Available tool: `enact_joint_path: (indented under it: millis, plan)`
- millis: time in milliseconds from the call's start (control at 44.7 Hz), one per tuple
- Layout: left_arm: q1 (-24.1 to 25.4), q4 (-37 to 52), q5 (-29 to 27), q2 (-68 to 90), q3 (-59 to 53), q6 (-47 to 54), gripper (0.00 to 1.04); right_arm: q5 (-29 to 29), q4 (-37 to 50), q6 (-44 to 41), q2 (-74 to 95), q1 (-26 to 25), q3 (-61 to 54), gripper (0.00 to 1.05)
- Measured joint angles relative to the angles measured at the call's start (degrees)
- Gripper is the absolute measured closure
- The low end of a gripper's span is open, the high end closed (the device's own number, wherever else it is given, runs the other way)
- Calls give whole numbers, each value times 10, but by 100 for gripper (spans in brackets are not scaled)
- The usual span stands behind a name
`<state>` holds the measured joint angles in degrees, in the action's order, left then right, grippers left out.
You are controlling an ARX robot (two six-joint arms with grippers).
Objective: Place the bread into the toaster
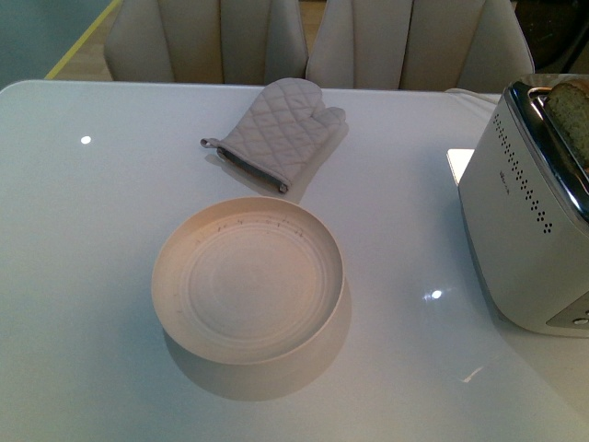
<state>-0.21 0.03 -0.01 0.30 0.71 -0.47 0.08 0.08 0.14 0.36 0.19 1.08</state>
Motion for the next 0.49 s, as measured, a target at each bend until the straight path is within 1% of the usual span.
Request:
enact_joint_path:
  millis: [492]
  plan:
    - [0,0,0,0,0,0,7,0,0,0,0,0,0,9]
